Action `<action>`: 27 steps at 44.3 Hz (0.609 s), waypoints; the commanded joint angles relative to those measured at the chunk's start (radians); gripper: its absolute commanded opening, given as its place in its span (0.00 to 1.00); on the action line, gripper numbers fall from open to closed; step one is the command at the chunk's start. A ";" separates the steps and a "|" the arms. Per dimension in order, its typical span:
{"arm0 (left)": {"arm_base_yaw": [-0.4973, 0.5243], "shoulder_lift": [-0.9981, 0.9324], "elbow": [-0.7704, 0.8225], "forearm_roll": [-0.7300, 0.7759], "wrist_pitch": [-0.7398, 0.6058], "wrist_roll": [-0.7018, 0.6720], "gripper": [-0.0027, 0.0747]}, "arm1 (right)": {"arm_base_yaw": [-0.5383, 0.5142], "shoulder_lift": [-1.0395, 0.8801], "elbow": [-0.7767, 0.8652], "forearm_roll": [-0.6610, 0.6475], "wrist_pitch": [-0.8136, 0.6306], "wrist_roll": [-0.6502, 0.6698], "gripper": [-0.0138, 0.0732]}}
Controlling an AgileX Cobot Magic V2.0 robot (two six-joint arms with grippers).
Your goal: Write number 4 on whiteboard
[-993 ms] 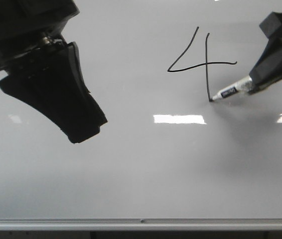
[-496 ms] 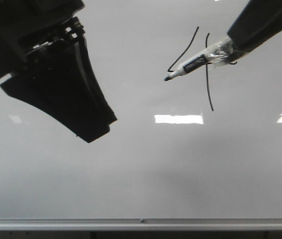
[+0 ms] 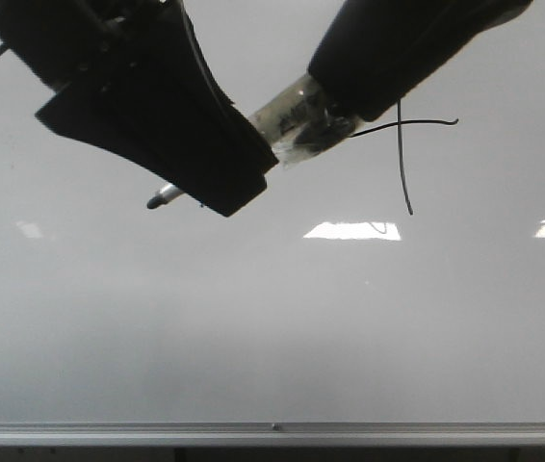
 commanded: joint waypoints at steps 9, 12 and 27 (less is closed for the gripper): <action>-0.006 -0.035 -0.030 -0.068 0.061 0.002 0.20 | 0.006 -0.029 -0.033 0.058 -0.044 -0.012 0.04; -0.006 -0.035 -0.030 -0.068 0.063 0.002 0.06 | 0.006 -0.029 -0.033 0.058 -0.044 -0.012 0.04; -0.006 -0.035 -0.030 -0.059 0.052 -0.007 0.01 | 0.006 -0.038 -0.033 0.060 -0.081 -0.004 0.52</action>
